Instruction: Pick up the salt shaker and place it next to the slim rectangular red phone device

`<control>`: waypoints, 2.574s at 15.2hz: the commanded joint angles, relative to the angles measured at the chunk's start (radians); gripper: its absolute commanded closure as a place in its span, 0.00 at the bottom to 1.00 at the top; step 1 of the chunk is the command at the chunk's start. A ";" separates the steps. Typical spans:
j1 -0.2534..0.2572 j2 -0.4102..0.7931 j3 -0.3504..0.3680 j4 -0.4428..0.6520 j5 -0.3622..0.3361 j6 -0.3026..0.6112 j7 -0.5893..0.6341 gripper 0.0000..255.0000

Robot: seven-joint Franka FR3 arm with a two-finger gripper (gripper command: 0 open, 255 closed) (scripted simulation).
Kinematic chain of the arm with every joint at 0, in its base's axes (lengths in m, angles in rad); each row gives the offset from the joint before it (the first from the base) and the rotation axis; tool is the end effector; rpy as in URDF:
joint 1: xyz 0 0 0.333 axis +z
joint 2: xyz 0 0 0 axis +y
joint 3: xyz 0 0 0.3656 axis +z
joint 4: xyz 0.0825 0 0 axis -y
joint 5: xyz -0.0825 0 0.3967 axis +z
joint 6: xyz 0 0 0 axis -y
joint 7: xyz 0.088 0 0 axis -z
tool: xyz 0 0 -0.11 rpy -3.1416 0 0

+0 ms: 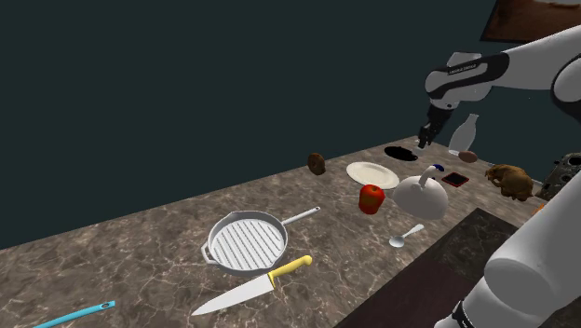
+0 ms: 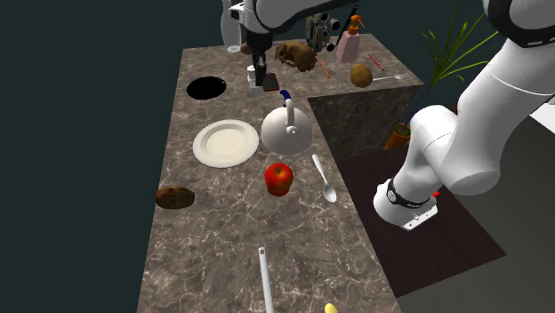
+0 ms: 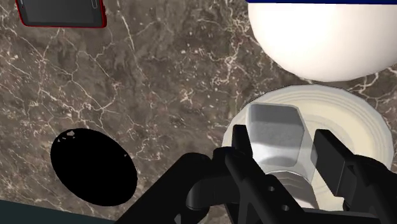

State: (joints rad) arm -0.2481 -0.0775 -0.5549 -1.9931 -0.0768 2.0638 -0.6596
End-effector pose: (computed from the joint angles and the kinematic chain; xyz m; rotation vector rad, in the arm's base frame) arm 0.3809 -0.4121 0.5450 3.0209 -0.1711 0.1251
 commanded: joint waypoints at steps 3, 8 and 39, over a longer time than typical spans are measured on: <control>-0.043 0.105 -0.057 0.107 0.080 -0.015 -0.133 1.00; -0.132 0.264 -0.101 0.273 0.205 -0.057 -0.296 1.00; -0.298 0.560 -0.056 0.294 0.433 0.156 -0.512 1.00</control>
State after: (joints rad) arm -0.5469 0.4822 -0.6117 -1.6891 0.3533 2.2086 -1.1691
